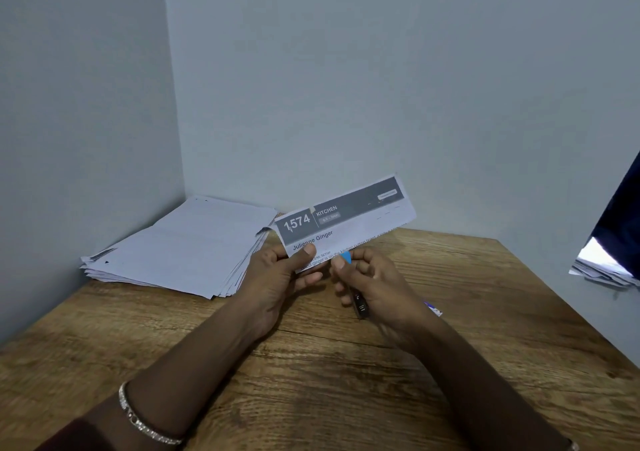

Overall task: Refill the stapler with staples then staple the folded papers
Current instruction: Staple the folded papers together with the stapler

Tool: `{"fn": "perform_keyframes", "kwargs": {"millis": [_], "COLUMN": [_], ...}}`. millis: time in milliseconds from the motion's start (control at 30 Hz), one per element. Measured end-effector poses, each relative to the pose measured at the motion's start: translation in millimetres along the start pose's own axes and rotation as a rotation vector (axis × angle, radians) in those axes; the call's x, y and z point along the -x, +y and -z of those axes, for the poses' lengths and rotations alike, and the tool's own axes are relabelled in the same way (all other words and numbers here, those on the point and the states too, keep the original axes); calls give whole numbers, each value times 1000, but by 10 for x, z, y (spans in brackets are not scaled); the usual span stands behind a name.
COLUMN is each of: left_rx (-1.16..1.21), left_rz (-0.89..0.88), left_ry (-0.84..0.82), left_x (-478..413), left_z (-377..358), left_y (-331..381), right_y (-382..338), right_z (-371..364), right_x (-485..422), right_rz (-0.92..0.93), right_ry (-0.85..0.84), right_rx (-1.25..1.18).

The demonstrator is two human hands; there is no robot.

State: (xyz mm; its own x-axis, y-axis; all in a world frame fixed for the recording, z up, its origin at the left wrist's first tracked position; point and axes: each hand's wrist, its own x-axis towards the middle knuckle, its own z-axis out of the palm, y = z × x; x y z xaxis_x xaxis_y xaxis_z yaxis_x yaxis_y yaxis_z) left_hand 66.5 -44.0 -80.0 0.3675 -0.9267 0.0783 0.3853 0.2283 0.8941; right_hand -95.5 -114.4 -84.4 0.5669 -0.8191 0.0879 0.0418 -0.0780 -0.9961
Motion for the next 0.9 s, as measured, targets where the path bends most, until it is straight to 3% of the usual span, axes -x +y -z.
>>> {"fn": "perform_keyframes", "kwargs": {"millis": [300, 900], "left_rx": [-46, -75], "left_rz": [-107, -96], "left_ry": [-105, -131], "left_x": [-12, 38], "left_z": [-4, -38], "left_y": [-82, -72], "right_y": [-71, -84], "right_z": [0, 18], "right_x": [14, 23], "right_rz": [-10, -46], "right_ry": [38, 71], "right_rx": [-435, -466]}}
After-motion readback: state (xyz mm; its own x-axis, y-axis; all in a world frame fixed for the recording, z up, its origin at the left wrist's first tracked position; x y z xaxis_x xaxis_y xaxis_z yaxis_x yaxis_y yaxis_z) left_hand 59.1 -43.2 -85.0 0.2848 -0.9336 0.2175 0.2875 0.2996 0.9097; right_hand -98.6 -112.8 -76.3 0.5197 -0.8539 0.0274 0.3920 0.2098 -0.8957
